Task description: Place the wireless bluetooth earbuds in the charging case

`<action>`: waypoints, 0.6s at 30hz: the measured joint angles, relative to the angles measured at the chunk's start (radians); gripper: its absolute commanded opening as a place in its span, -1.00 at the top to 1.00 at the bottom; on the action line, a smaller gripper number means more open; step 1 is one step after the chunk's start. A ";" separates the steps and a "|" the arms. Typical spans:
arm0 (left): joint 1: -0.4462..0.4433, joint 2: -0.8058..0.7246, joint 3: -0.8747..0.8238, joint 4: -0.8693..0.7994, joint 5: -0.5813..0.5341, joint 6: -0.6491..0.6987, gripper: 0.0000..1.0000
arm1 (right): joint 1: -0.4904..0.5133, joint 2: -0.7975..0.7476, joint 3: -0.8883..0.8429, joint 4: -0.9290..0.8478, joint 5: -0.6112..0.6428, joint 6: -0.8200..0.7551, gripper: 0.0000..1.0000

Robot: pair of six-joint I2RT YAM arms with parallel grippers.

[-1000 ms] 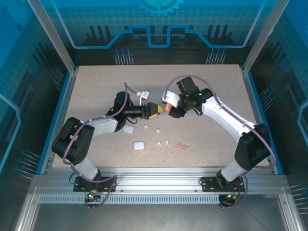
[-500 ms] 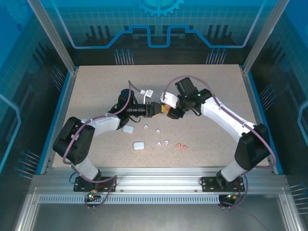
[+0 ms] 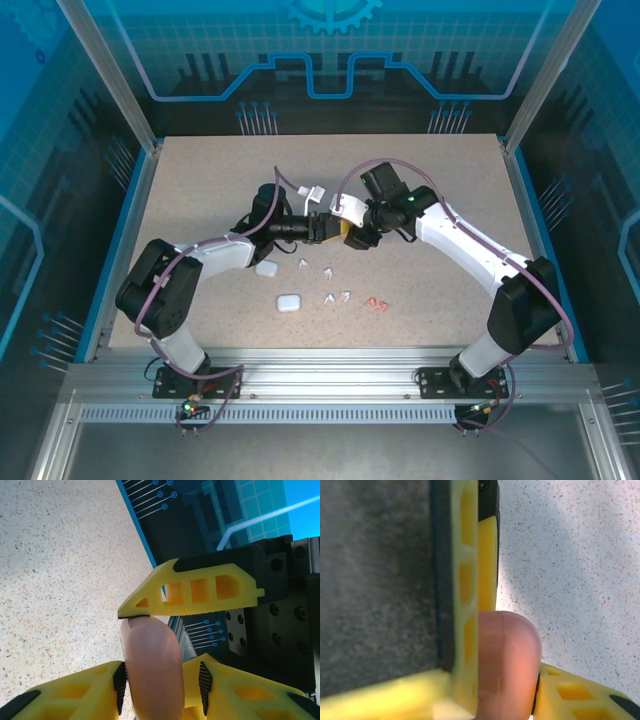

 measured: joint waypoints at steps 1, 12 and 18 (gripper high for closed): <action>-0.001 0.001 0.004 -0.009 -0.003 0.004 0.18 | 0.000 0.000 0.000 0.000 0.002 0.003 0.14; -0.004 0.000 0.026 -0.098 -0.023 0.077 0.58 | 0.005 0.006 0.011 -0.017 0.030 0.011 0.08; -0.008 -0.033 0.026 -0.125 -0.042 0.105 0.68 | 0.006 0.005 0.014 -0.018 0.028 0.032 -0.40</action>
